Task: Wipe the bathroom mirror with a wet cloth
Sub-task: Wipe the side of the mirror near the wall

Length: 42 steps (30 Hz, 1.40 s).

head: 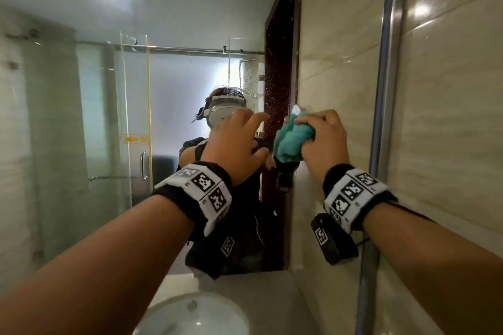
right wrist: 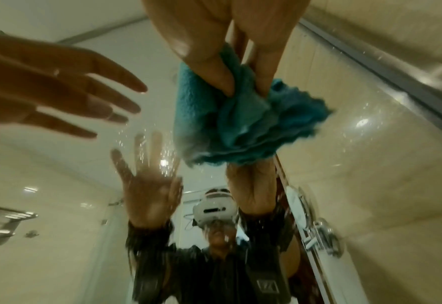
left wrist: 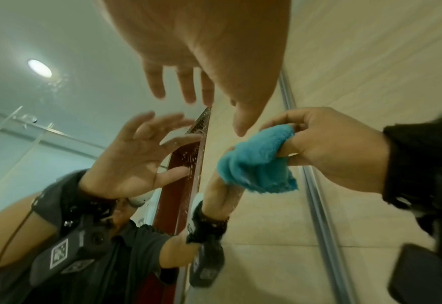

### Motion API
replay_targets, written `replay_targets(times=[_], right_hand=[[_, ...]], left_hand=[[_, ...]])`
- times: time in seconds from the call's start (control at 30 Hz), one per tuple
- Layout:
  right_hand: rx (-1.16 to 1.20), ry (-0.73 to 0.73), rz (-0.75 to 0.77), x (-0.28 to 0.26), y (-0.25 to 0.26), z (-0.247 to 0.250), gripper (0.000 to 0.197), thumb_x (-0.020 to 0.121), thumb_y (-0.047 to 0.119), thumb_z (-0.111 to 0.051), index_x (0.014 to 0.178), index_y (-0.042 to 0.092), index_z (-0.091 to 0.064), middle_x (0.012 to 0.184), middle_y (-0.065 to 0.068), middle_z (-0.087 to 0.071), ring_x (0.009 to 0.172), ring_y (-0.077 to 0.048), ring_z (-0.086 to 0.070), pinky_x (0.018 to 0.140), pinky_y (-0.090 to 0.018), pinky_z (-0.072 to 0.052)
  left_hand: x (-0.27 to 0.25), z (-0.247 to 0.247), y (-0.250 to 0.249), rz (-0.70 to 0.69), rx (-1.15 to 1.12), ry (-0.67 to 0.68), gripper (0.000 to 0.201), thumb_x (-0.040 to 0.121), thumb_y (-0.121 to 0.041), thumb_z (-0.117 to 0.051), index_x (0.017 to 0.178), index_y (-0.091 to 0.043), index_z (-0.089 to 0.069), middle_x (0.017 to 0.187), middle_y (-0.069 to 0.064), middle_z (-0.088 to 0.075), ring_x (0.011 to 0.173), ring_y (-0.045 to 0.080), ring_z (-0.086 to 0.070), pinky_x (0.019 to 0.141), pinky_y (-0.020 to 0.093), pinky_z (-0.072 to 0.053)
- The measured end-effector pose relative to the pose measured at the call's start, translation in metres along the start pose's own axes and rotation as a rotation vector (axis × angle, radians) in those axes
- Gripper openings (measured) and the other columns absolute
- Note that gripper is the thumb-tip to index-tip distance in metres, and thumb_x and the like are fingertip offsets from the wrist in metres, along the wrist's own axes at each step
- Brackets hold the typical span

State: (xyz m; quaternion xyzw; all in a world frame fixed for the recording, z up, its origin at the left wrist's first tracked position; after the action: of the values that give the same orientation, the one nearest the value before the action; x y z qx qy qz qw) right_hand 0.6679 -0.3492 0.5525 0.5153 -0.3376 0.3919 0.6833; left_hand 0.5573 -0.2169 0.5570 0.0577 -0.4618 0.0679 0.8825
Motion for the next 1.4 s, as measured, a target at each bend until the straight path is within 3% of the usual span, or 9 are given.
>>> replay_targets(times=[0.13,0.23,0.4,0.67,0.83,0.93,1.03,1.3,1.4], right_hand=[[-0.262,0.255,0.153,-0.037,-0.013,-0.030,0.049,0.086,0.034,-0.058,0.132,0.020,-0.052,0.142,0.000,-0.033,0.134,-0.023,-0.021,0.114,-0.037,-0.019],[-0.294,0.235,0.313,-0.035,-0.016,-0.030,0.040,0.090,0.029,-0.059,0.128,0.018,-0.057,0.141,-0.006,-0.039,0.130,-0.027,-0.030,0.112,-0.046,-0.028],[-0.028,-0.051,0.186,0.005,-0.013,-0.021,0.051,0.075,0.012,-0.075,0.121,0.013,-0.053,0.141,-0.003,-0.026,0.124,-0.007,-0.031,0.104,-0.006,-0.023],[-0.676,0.198,0.460,0.010,-0.015,-0.044,0.065,0.089,0.020,-0.058,0.145,0.019,-0.024,0.154,-0.005,-0.023,0.142,-0.029,-0.017,0.117,-0.046,-0.016],[-0.461,0.063,0.279,0.026,0.019,-0.051,0.064,0.095,0.016,-0.046,0.149,0.021,-0.013,0.158,-0.004,-0.002,0.144,-0.025,-0.001,0.116,-0.038,-0.001],[-0.444,0.285,0.483,-0.031,0.013,-0.076,0.052,0.094,0.022,-0.043,0.145,0.015,-0.032,0.155,-0.009,-0.017,0.142,-0.032,-0.017,0.114,-0.049,-0.021],[-0.477,0.298,0.571,-0.013,0.004,-0.070,0.052,0.088,0.018,-0.057,0.138,0.016,-0.045,0.153,-0.009,-0.027,0.137,-0.033,-0.029,0.108,-0.051,-0.033],[-0.417,0.082,0.382,0.010,0.024,-0.075,0.060,0.095,0.015,-0.044,0.148,0.024,-0.018,0.158,-0.001,-0.004,0.145,-0.022,0.000,0.113,-0.031,0.005],[-0.398,0.219,0.546,-0.020,0.007,-0.075,0.058,0.085,0.012,-0.061,0.140,0.015,-0.042,0.151,-0.012,-0.029,0.138,-0.034,-0.028,0.112,-0.046,-0.025]], left_hand=[[0.014,-0.014,0.020,0.106,0.424,0.123,0.120,0.066,-0.083,-0.046,0.147,-0.023,0.020,0.154,0.008,0.025,0.141,0.030,0.023,0.113,0.057,0.008],[0.017,-0.026,0.031,0.129,0.432,0.168,0.141,0.055,-0.085,-0.056,0.139,-0.020,0.036,0.147,0.009,0.040,0.136,0.030,0.035,0.110,0.056,0.015],[0.017,-0.030,0.033,0.142,0.428,0.141,0.148,0.049,-0.086,-0.059,0.135,-0.021,0.041,0.145,0.009,0.043,0.135,0.029,0.037,0.110,0.055,0.016],[0.016,-0.029,0.034,0.144,0.430,0.131,0.147,0.048,-0.088,-0.057,0.135,-0.022,0.041,0.145,0.007,0.043,0.135,0.028,0.037,0.111,0.054,0.016],[0.014,-0.030,0.034,0.143,0.441,0.121,0.141,0.053,-0.087,-0.054,0.136,-0.022,0.040,0.143,0.006,0.046,0.135,0.026,0.036,0.109,0.052,0.019],[0.011,-0.030,0.033,0.119,0.453,0.044,0.116,0.076,-0.071,-0.048,0.138,-0.020,0.037,0.148,0.009,0.038,0.139,0.028,0.029,0.111,0.053,0.014],[0.011,-0.028,0.032,0.125,0.467,0.080,0.131,0.064,-0.082,-0.051,0.139,-0.018,0.035,0.149,0.011,0.036,0.138,0.030,0.030,0.110,0.053,0.016],[0.013,-0.031,0.035,0.141,0.483,0.094,0.140,0.057,-0.090,-0.047,0.134,-0.013,0.041,0.147,0.011,0.039,0.137,0.029,0.032,0.109,0.053,0.017],[0.011,-0.029,0.033,0.129,0.448,0.079,0.134,0.062,-0.086,-0.047,0.134,-0.014,0.040,0.150,0.011,0.035,0.139,0.029,0.029,0.110,0.054,0.014]])
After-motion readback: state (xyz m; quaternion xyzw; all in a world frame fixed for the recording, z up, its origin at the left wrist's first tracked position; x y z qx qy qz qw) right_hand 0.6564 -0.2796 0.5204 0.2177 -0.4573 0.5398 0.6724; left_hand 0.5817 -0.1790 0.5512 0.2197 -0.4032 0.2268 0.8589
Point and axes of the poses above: each hand's wrist, its own x-axis towards the middle knuckle, its own z-axis out of the back of the hand, y = z × x, the point moved 2 cm from there along x, towards the middle knuckle
